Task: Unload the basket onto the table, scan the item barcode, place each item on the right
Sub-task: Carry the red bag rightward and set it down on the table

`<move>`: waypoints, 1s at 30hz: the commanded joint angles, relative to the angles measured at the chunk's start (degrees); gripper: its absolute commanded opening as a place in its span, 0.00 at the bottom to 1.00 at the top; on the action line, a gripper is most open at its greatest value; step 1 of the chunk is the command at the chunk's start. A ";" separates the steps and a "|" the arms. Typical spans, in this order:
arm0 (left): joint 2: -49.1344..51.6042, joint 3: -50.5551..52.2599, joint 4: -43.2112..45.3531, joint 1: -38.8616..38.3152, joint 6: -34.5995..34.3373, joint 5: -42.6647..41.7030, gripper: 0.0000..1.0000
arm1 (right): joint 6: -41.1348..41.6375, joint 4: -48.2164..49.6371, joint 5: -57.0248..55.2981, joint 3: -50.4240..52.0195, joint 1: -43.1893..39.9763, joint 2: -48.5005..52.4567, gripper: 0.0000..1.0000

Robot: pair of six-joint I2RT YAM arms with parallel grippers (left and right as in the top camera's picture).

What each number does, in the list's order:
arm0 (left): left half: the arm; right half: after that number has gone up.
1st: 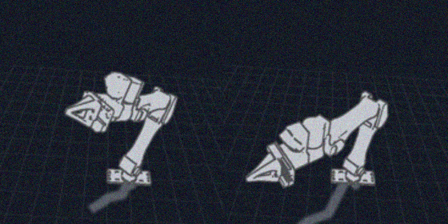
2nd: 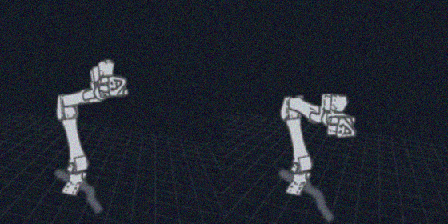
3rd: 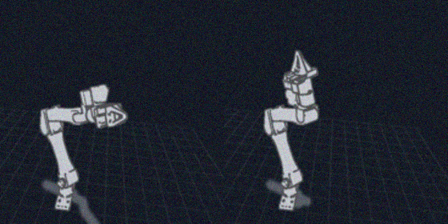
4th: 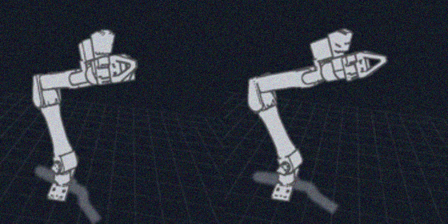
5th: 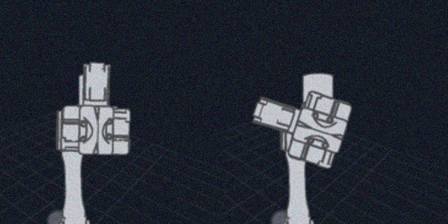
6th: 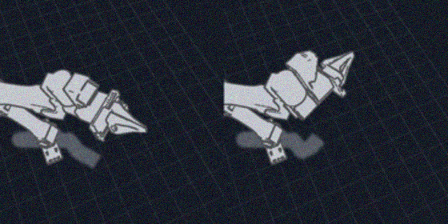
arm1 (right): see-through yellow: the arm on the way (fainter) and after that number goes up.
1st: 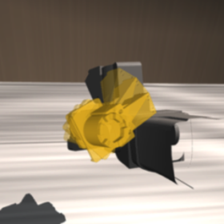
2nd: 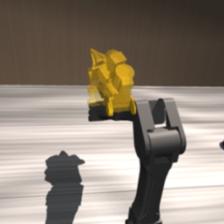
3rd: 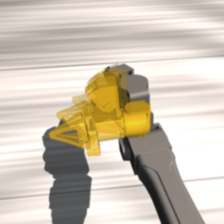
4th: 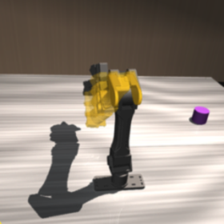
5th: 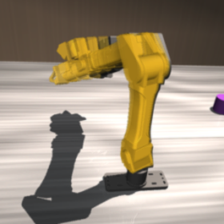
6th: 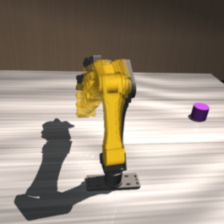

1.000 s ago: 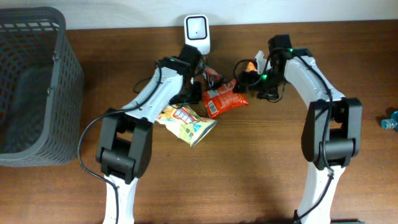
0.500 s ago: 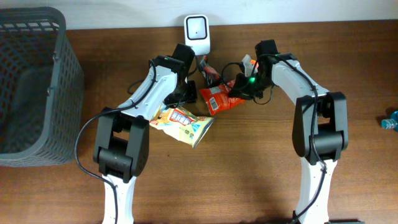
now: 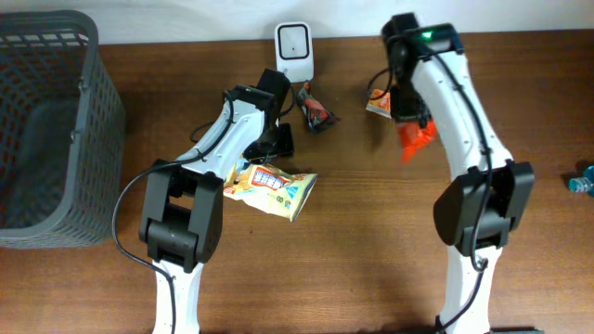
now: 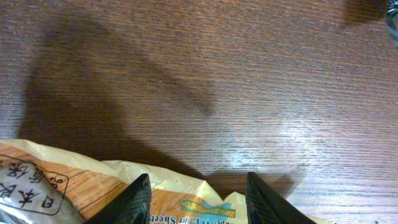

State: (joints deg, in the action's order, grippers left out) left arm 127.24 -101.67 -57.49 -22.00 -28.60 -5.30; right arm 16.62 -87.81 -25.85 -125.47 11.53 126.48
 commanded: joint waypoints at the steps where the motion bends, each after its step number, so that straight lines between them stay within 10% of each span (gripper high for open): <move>1: -0.07 0.48 0.00 0.15 -0.68 0.63 0.48 | 6.16 -0.50 -15.02 1.51 3.61 -0.42 0.06; 13: -0.09 0.48 -1.03 3.08 -0.31 0.35 0.47 | 11.32 10.36 -4.57 20.41 13.25 0.33 0.36; 17: -0.09 0.48 -3.08 5.64 1.51 0.17 0.47 | 11.32 13.27 4.35 19.80 18.03 0.31 0.94; 21: -0.09 0.48 -3.93 6.29 2.99 0.20 0.52 | 8.74 7.37 13.92 9.40 15.15 0.31 0.99; 25: -0.09 0.48 -3.89 6.29 2.97 0.20 0.60 | -17.09 0.11 20.61 2.56 5.66 0.35 0.99; 30: -0.09 0.48 -3.43 6.25 2.95 0.20 0.73 | -5.62 4.17 42.93 10.32 -2.21 0.44 0.99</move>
State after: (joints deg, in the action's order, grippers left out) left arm 127.22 -101.56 -61.23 -15.77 -26.11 -5.30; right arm 4.58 -86.15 3.27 -118.63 10.74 127.24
